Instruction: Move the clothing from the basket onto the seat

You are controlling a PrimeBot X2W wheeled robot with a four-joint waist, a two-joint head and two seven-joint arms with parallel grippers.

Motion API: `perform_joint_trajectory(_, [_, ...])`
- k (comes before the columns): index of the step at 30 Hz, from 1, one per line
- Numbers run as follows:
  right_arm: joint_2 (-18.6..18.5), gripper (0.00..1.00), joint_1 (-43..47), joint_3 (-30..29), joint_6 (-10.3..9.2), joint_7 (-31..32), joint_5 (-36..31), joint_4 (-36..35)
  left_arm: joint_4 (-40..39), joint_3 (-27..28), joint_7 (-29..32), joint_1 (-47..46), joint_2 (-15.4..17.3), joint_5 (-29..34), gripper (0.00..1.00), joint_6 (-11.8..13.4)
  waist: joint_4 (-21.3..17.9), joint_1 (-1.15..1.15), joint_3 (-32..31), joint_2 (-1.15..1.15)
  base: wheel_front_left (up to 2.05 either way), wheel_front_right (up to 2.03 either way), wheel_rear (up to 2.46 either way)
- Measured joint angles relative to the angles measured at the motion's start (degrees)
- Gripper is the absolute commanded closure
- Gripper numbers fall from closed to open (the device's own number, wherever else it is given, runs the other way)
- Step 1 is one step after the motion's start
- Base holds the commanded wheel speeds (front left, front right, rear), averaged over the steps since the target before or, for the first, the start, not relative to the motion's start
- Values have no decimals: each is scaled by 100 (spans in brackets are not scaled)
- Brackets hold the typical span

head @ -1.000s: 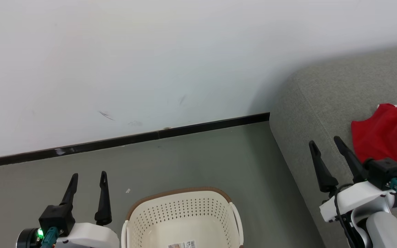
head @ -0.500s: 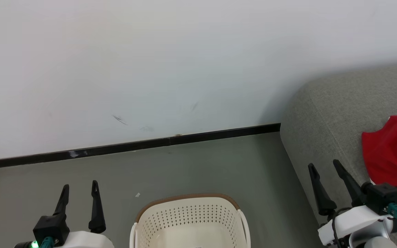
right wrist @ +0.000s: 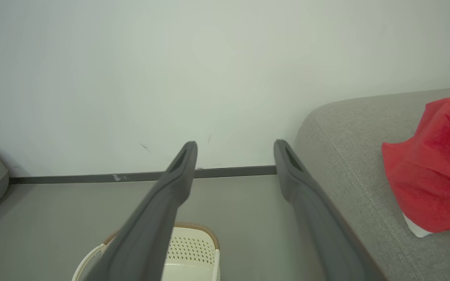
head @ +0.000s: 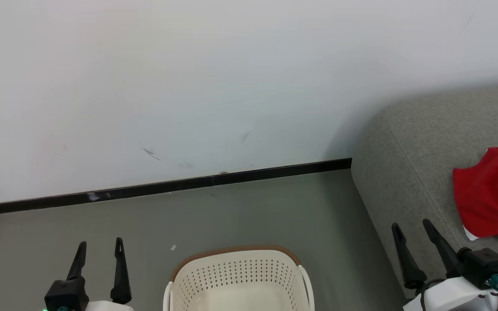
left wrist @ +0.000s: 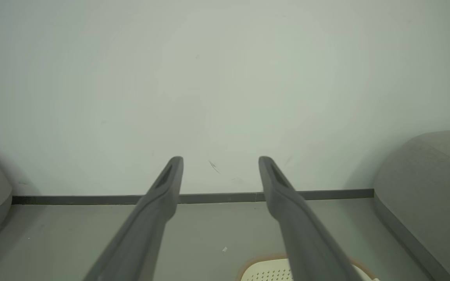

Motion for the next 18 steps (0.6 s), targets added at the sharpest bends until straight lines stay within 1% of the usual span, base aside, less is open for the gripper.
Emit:
perform_joint_trajectory(6, [20,0,175,-59,0,1,-56,-26,12,19,0,70,8,24,0,-2,11,0,-27,0,0,0,0])
perform_joint_trajectory(14, [59,0,253,-58,0,1,-100,-137,76,-30,0,98,32,62,0,-94,49,0,-58,0,0,0,0])
perform_joint_trajectory(18, [82,0,281,-58,0,0,-100,-161,107,-42,0,98,41,176,0,-94,70,0,-59,0,0,0,0])
